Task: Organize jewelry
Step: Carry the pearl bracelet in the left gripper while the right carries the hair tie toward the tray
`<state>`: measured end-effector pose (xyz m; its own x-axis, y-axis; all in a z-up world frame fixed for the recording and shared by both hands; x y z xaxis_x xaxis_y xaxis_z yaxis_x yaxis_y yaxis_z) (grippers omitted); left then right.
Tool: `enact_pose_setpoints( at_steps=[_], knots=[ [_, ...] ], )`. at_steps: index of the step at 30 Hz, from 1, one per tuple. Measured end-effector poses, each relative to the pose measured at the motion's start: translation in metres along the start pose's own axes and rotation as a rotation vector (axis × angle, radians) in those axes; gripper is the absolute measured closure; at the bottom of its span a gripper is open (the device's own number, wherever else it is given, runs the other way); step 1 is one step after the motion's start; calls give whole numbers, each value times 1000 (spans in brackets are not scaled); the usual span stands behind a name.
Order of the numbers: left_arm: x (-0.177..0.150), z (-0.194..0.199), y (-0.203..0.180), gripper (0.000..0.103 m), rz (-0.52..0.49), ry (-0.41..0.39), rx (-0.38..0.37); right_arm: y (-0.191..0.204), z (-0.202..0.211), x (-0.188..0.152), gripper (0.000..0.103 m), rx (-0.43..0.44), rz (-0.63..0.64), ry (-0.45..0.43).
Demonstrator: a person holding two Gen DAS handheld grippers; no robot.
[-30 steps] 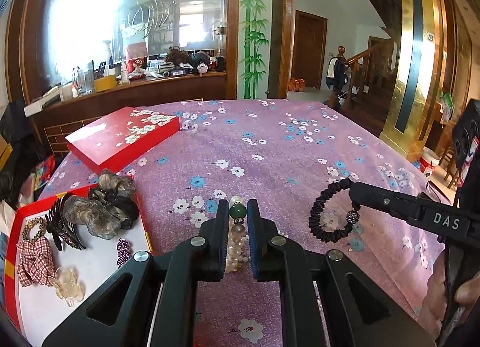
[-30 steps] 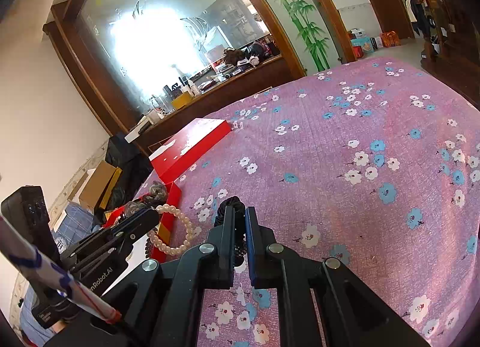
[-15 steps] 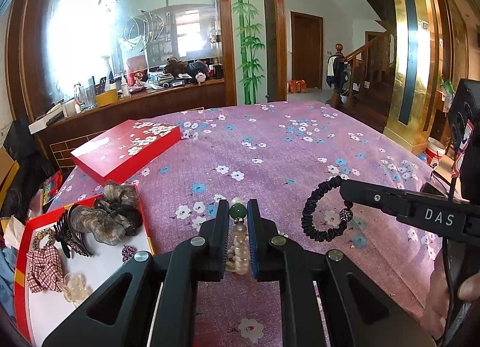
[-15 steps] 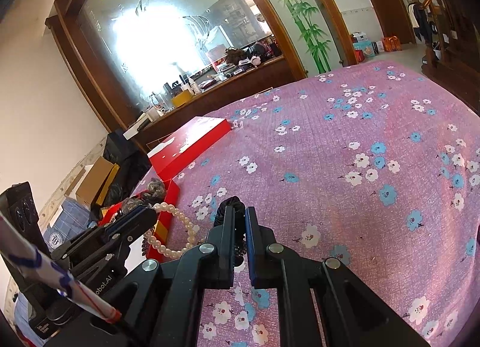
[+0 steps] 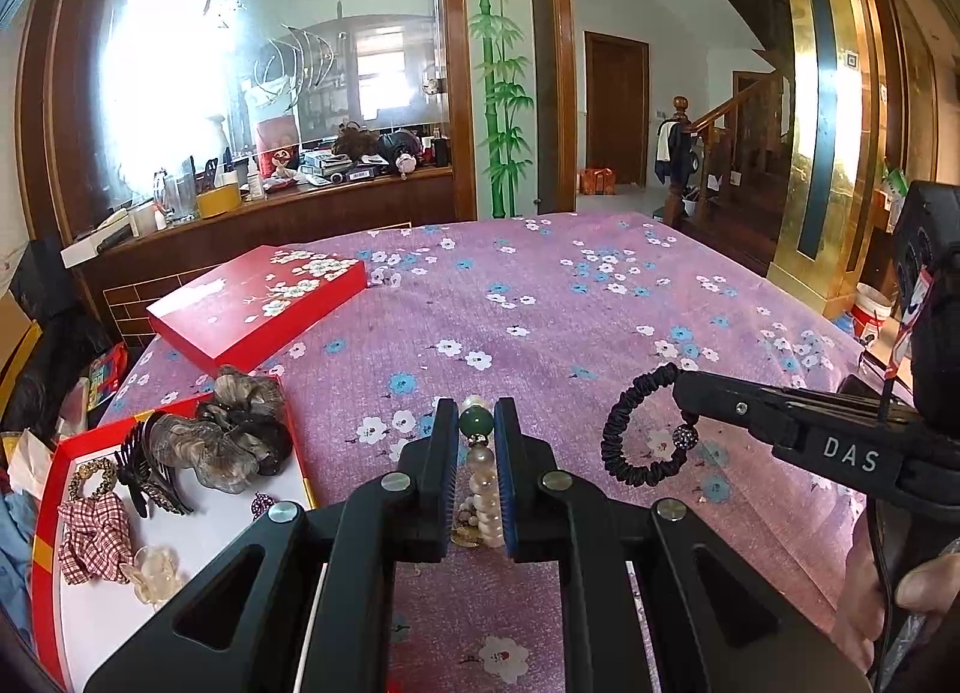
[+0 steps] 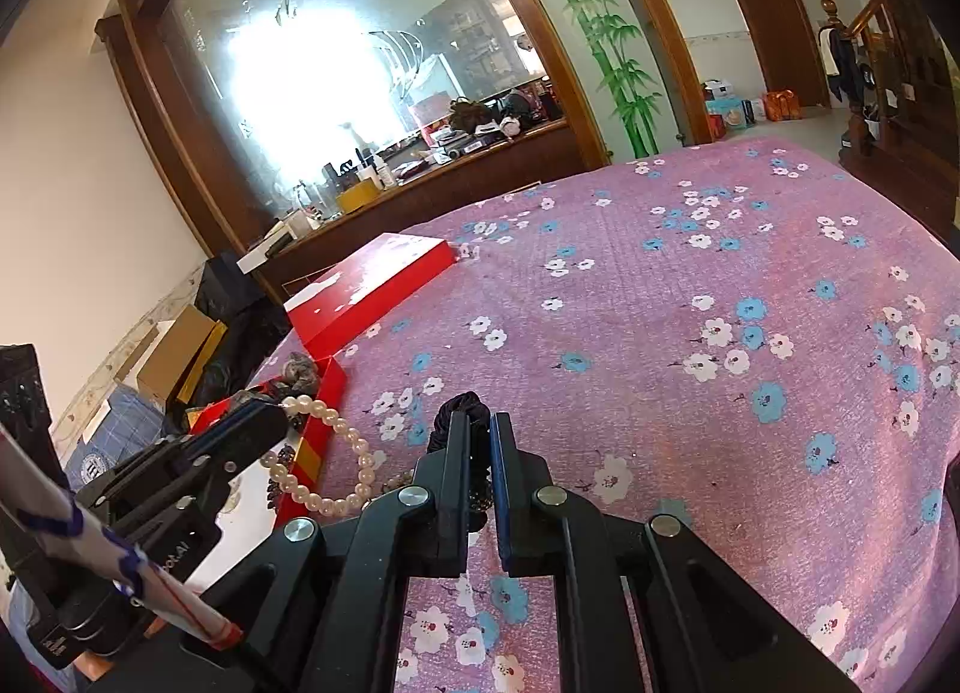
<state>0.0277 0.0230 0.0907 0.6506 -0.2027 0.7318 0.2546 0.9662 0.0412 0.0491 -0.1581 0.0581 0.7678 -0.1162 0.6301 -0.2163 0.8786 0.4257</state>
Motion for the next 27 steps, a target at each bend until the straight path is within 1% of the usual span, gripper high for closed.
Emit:
enact_pose_setpoints(
  at_steps=[6, 10, 15, 17, 19, 21, 27],
  knots=[
    [1, 5, 4, 92, 19, -12, 3, 6, 4, -1, 96, -2, -23, 6],
    [2, 5, 9, 92, 40, -9, -6, 21, 16, -7, 96, 18, -25, -1],
    [2, 11, 16, 92, 70, -7, -31, 44, 36, -13, 96, 12, 11, -28],
    [0, 18, 22, 92, 85, -6, -28, 52, 44, -13, 96, 8, 25, -39],
    [-4, 29, 29, 92, 100, -12, -28, 60, 50, -13, 96, 20, 38, -46],
    [-10, 38, 35, 92, 105, -13, -11, 68, 52, -13, 95, 36, 52, -50],
    [-30, 66, 72, 92, 167, -19, 29, 97, 42, -21, 95, 77, 107, -12]
  ],
)
Point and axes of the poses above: each gripper's, at about its wrist camera, not at the fingertips, and z roughly against the way its jaws point, y to its left, x to its top, the point moved 1 cm from there along -z, roughly the way its jaws point, and after that the axes turned 12 degrees about y, right-handed, at the moved point
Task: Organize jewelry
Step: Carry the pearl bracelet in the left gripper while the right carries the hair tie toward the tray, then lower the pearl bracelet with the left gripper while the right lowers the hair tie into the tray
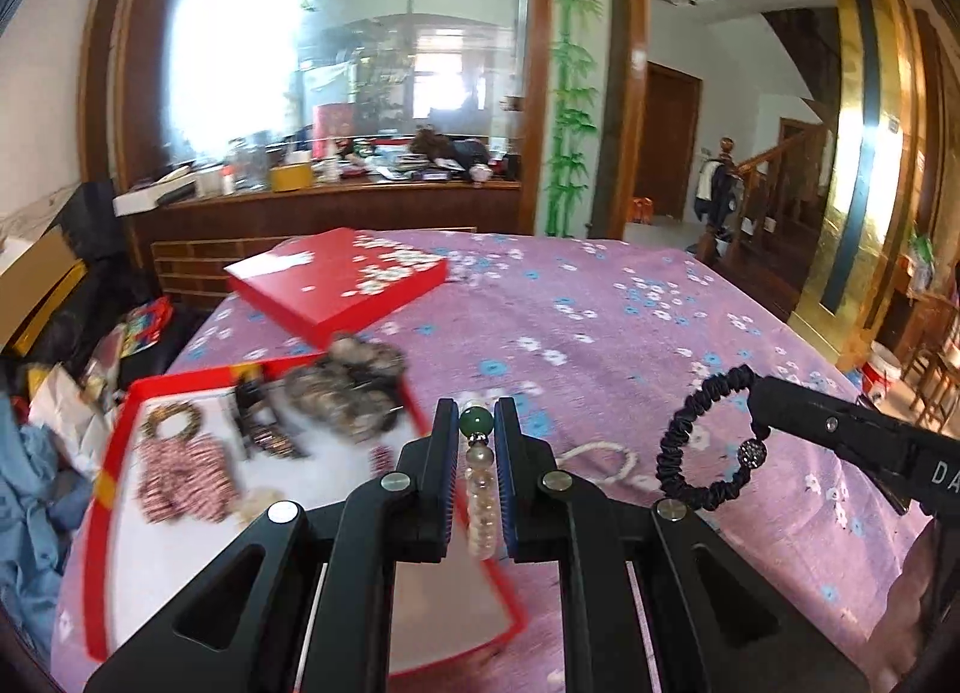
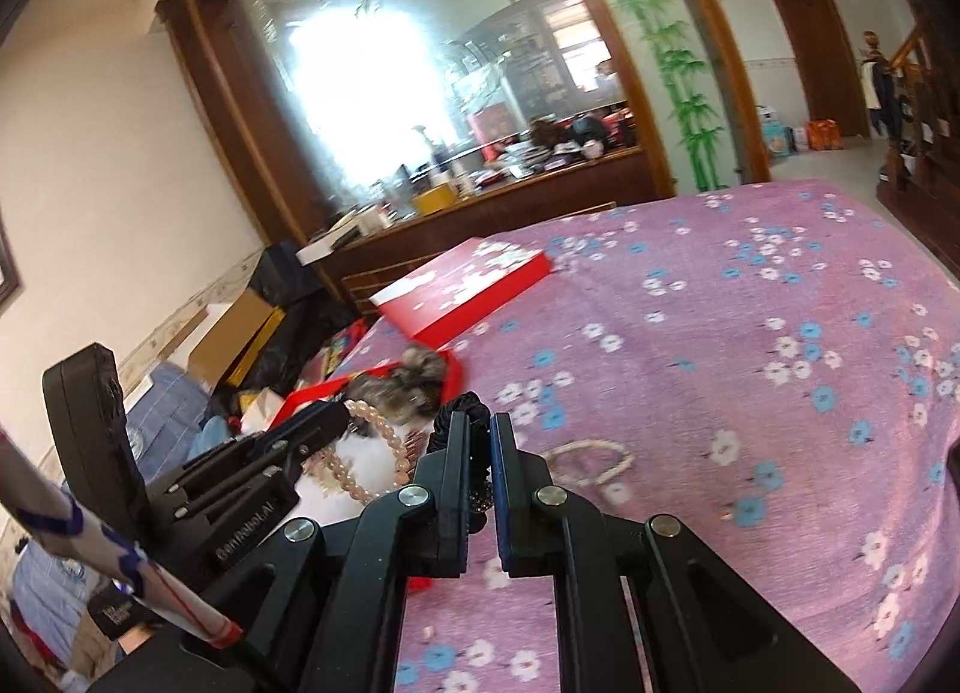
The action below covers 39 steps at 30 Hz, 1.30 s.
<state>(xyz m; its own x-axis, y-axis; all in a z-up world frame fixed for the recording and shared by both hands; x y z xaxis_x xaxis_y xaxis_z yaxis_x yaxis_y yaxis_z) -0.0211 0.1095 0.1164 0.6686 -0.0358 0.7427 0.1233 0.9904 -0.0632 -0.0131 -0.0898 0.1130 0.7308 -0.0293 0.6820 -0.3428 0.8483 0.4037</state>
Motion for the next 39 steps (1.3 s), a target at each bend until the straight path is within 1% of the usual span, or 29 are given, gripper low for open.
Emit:
enact_pose_setpoints(
  at_steps=[5, 11, 16, 20, 24, 27, 39],
  knots=[
    [-13, 17, 46, 92, 67, 1, 54, 24, -16, -4, 95, 48, 38, 50],
    [-34, 28, 98, 92, 150, 11, 132, 54, -37, -9, 95, 90, 92, 109],
    [-51, 26, 135, 92, 210, 40, 166, 77, -66, -12, 95, 107, 128, 174],
    [-57, 18, 158, 92, 267, 66, 165, 98, -90, -13, 95, 118, 155, 221],
    [-55, 10, 171, 92, 298, 77, 154, 111, -113, -11, 95, 102, 179, 247],
    [-53, 3, 174, 92, 306, 78, 155, 112, -132, -7, 95, 84, 173, 276],
    [-56, -17, 175, 92, 305, 99, 147, 93, -180, 3, 95, 14, 106, 312]
  ],
)
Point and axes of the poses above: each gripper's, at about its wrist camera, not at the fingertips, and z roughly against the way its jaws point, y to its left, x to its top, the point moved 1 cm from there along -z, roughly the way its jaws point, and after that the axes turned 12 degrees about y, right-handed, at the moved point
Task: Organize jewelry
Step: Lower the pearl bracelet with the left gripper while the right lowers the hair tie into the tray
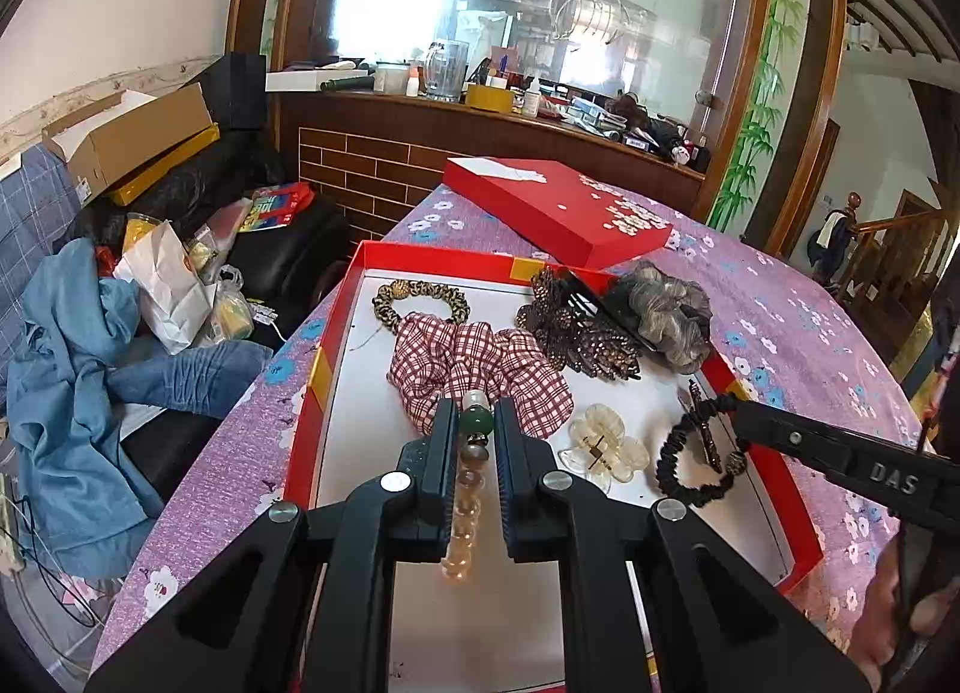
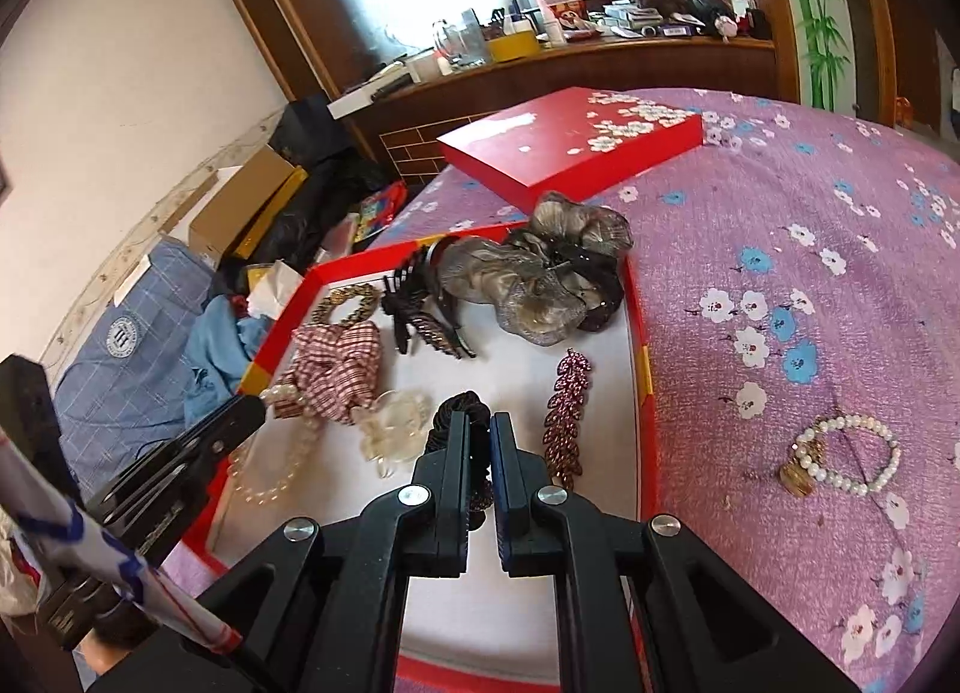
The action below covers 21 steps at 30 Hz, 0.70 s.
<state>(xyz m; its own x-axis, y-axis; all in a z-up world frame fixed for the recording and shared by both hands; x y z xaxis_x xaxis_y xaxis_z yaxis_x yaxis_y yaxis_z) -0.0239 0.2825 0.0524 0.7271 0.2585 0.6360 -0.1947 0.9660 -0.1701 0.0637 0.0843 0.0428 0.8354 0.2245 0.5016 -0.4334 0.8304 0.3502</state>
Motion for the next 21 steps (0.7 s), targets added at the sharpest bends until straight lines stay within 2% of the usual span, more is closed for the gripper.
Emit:
enact_pose_setpoints(
  at_steps=[11, 21],
  knots=[
    [-2, -13, -7, 92, -33, 41, 21, -3, -21, 6, 95, -26, -14, 22],
    [-2, -15, -6, 92, -32, 46, 42, -5, -30, 5, 95, -31, -6, 38]
  ],
)
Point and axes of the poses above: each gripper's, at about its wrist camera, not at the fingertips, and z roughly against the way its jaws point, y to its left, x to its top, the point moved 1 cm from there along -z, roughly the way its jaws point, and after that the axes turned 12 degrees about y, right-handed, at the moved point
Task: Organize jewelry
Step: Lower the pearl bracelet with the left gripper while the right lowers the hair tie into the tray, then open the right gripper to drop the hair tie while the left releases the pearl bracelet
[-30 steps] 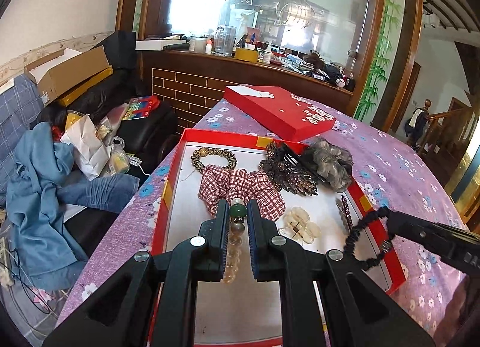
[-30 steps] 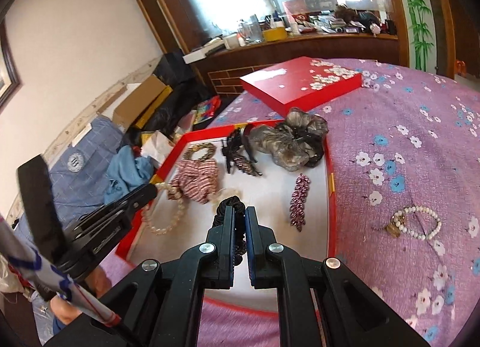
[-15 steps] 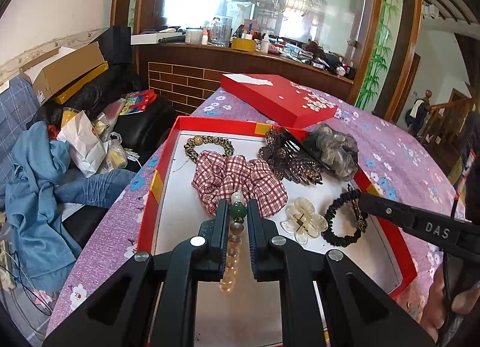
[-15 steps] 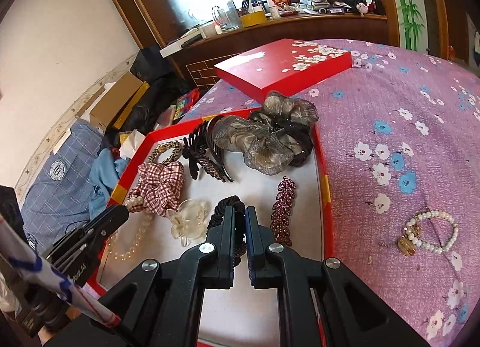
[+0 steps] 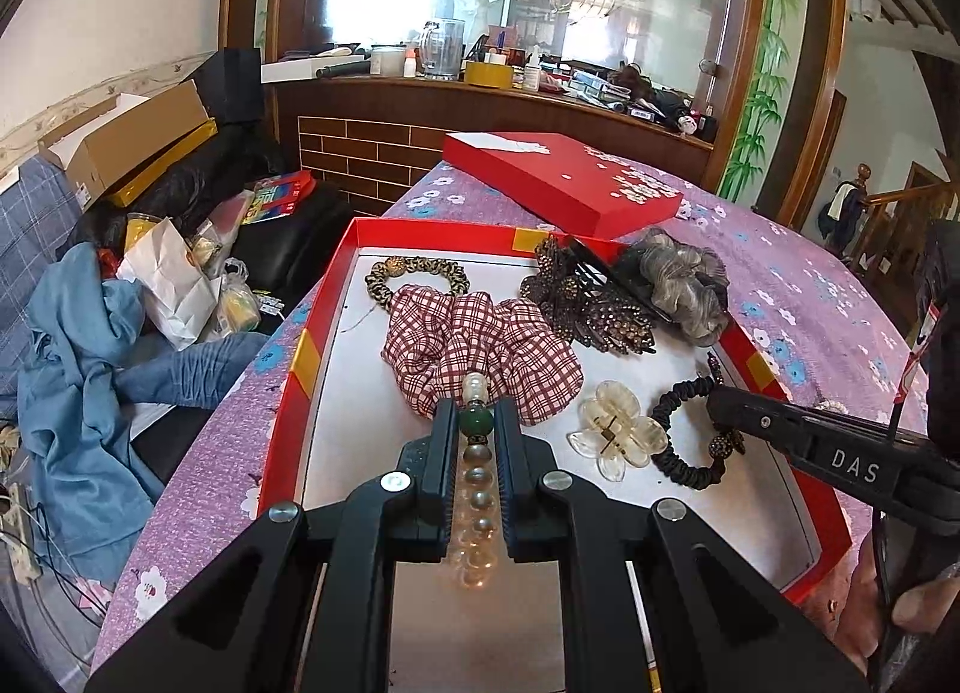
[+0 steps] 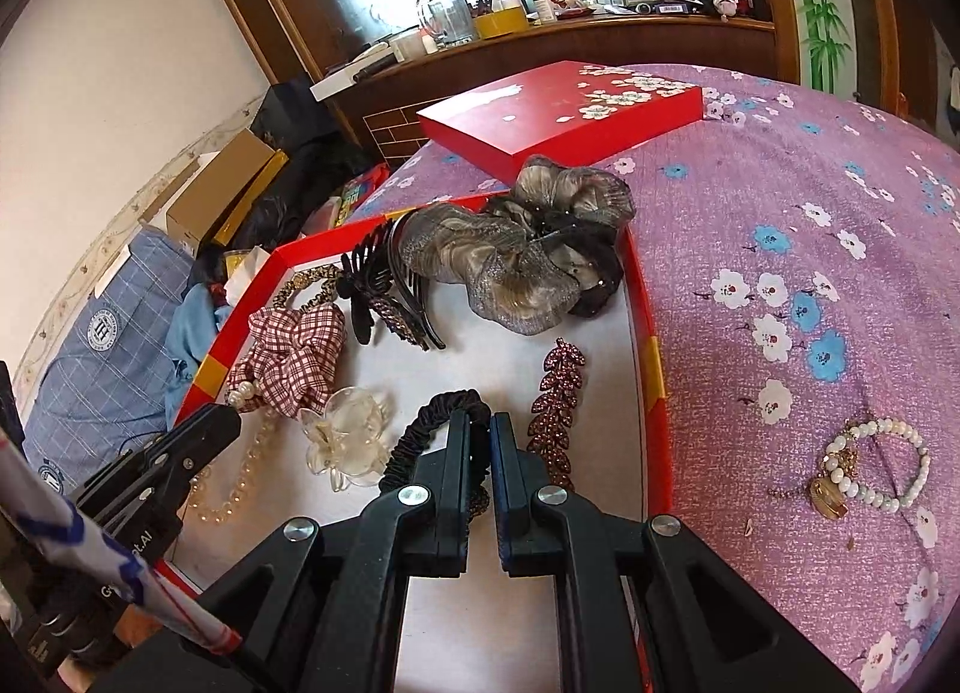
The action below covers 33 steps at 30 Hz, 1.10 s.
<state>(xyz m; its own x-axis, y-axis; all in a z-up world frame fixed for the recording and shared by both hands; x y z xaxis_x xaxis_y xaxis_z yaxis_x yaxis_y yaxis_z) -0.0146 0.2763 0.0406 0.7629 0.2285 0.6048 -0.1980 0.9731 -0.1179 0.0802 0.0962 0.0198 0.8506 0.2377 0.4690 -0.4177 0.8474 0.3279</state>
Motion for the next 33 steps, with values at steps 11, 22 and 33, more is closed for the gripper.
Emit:
enact_pose_setpoints(
  at_steps=[11, 22, 33],
  knots=[
    [0, -4, 0, 92, -7, 15, 22, 0, -6, -2, 95, -12, 8, 10],
    [0, -7, -2, 92, -14, 22, 30, 1, -9, -4, 94, -14, 18, 20],
    [-1, -10, -3, 91, -24, 33, 31, 2, -6, -7, 93, -14, 15, 19]
  ],
)
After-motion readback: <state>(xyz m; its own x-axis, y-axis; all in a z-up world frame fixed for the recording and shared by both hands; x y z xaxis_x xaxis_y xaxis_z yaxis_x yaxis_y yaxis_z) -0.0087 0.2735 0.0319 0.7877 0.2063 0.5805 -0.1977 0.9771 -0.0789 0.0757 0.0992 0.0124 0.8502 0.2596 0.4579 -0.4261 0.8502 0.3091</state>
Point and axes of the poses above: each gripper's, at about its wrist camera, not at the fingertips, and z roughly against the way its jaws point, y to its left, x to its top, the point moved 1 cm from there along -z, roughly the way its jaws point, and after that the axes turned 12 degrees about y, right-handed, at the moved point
